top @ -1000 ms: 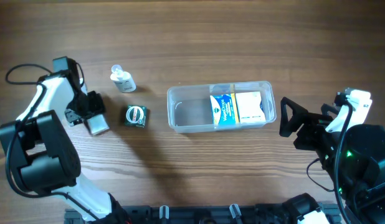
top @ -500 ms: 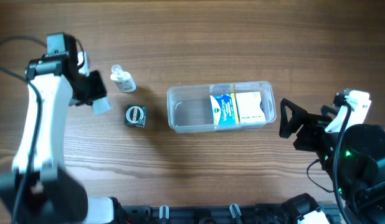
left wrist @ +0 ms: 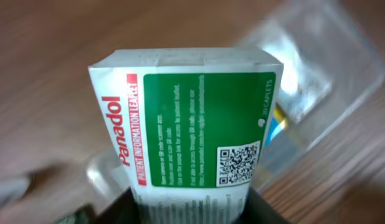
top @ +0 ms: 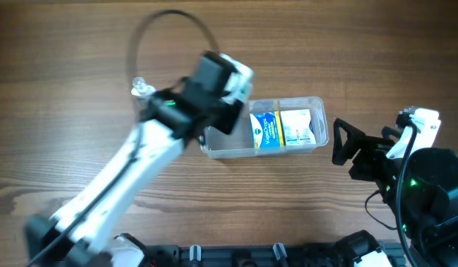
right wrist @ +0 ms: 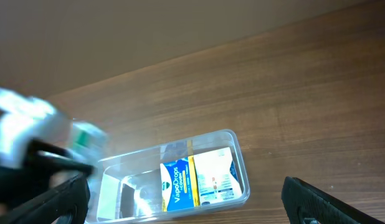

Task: Pack container
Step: 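Carry the Panadol box into the container's left side and release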

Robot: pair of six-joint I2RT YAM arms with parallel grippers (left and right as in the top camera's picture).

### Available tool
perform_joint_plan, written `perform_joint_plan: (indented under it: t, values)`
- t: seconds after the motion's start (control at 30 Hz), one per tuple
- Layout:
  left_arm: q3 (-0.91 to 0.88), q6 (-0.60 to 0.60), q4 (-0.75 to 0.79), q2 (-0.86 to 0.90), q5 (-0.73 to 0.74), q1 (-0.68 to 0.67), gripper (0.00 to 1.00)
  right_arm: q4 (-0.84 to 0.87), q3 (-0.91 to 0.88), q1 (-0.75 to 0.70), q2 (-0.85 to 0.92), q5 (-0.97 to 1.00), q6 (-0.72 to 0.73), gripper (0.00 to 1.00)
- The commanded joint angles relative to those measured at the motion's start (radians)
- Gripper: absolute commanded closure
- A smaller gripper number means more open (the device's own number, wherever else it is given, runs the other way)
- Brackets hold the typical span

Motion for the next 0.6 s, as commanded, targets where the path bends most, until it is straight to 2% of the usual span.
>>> perform_joint_plan:
  t: [0.0, 0.1, 0.17, 0.3, 0.4, 0.57]
  values:
    - [0.004, 0.329, -0.003, 0.13, -0.063, -0.035, 0.69, -0.001, 0.006, -0.004, 0.002, 0.018, 0.0, 0.0]
    - [0.004, 0.513, -0.015, 0.197, -0.066, -0.035, 0.67, -0.001, 0.006, -0.004, 0.002, 0.018, 0.0, 0.0]
    - [0.004, 0.623, -0.018, 0.226, -0.11, -0.035, 0.7, -0.001, 0.006, -0.004, 0.002, 0.018, 0.0, 0.0]
    - [0.004, 0.736, -0.018, 0.241, -0.136, -0.025, 0.63, -0.002, 0.006, -0.004, 0.002, 0.018, 0.0, 0.0]
    - [0.004, 0.819, -0.024, 0.256, -0.133, -0.024, 0.62, -0.001, 0.006, -0.004, 0.002, 0.018, 0.0, 0.0]
    - [0.004, 0.85, -0.031, 0.315, -0.13, -0.019, 0.57, -0.001, 0.006, -0.004, 0.002, 0.018, 0.0, 0.0]
